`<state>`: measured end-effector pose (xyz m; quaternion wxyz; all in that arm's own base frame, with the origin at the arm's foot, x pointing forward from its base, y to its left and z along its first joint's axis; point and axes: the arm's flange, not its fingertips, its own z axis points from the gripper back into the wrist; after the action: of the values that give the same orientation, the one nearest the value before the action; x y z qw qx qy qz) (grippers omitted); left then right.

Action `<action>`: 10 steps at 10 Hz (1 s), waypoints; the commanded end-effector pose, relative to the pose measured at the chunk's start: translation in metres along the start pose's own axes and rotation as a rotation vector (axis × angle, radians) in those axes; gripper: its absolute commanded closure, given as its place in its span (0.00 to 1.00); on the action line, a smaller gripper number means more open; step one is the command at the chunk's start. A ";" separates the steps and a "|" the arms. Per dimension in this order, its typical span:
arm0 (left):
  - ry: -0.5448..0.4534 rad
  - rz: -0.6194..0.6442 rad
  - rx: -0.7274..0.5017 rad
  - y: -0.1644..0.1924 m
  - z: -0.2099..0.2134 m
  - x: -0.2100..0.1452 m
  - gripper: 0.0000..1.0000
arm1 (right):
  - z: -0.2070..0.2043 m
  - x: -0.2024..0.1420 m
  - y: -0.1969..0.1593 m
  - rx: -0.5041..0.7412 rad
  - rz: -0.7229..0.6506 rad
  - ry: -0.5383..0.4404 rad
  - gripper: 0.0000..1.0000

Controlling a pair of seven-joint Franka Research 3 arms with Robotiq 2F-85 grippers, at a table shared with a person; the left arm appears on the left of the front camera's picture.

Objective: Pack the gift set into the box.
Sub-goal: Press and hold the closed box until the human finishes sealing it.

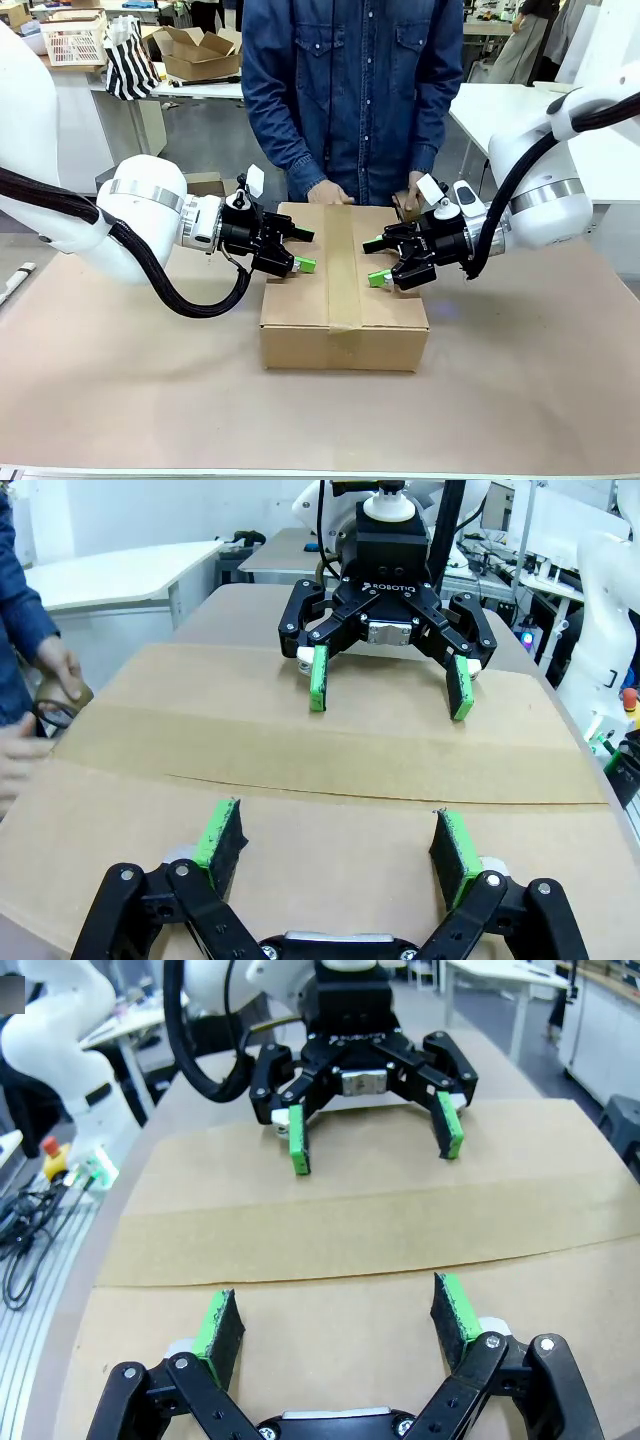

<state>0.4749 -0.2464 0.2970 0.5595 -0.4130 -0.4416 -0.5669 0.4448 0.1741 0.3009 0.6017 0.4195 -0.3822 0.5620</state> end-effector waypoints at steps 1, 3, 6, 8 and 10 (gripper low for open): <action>0.000 0.000 -0.002 -0.001 0.001 -0.002 0.00 | -0.003 -0.002 0.001 -0.009 0.003 0.013 0.00; 0.000 0.000 -0.002 -0.001 0.001 -0.002 0.00 | -0.003 -0.002 0.001 -0.009 0.003 0.013 0.00; 0.000 0.000 -0.002 -0.001 0.001 -0.002 0.00 | -0.003 -0.002 0.001 -0.009 0.003 0.013 0.00; 0.000 0.000 -0.002 -0.001 0.001 -0.002 0.00 | -0.003 -0.002 0.001 -0.009 0.003 0.013 0.00; 0.000 0.000 -0.002 -0.001 0.001 -0.002 0.00 | -0.003 -0.002 0.001 -0.009 0.003 0.013 0.00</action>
<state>0.4749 -0.2464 0.2970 0.5595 -0.4130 -0.4416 -0.5669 0.4448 0.1741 0.3009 0.6017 0.4195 -0.3822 0.5621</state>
